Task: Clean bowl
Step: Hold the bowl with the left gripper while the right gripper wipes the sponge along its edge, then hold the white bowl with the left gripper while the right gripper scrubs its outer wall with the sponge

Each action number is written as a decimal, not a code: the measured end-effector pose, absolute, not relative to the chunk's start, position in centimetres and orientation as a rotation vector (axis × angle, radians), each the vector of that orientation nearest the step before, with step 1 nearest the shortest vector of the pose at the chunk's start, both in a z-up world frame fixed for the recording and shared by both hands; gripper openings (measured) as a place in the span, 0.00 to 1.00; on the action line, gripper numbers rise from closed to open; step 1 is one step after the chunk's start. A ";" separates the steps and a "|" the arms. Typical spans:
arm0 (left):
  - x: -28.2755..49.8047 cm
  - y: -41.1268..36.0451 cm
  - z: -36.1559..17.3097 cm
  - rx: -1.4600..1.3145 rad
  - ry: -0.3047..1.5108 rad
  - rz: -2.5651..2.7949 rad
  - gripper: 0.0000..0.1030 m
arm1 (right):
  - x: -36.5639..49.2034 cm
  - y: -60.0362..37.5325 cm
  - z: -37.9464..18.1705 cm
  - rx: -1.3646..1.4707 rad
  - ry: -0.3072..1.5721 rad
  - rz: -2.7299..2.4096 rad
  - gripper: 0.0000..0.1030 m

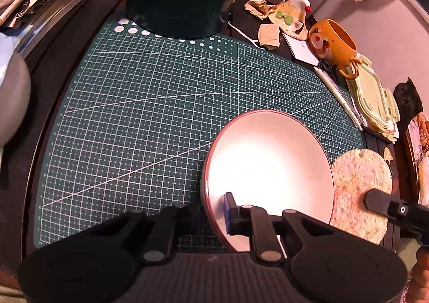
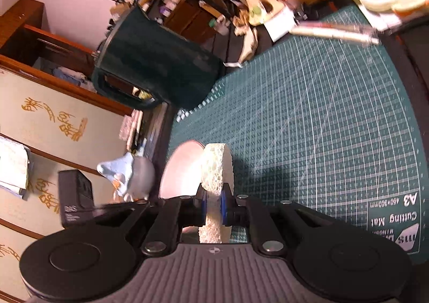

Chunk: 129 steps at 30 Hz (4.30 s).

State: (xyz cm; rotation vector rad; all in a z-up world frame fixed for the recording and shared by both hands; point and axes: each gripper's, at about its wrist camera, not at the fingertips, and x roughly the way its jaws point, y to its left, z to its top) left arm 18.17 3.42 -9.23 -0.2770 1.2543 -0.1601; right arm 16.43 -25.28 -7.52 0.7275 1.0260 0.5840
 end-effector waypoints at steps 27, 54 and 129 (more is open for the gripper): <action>17.8 3.1 -9.1 -0.257 1.248 -0.159 0.16 | 17.4 -24.5 -9.5 0.768 1.092 0.576 0.09; 17.8 3.1 -9.1 -0.251 1.249 -0.162 0.16 | 17.0 -25.2 -7.8 0.776 1.021 0.591 0.09; 15.9 2.7 -8.8 -0.287 1.232 -0.099 0.16 | 17.2 -23.2 -10.0 0.692 1.124 0.581 0.09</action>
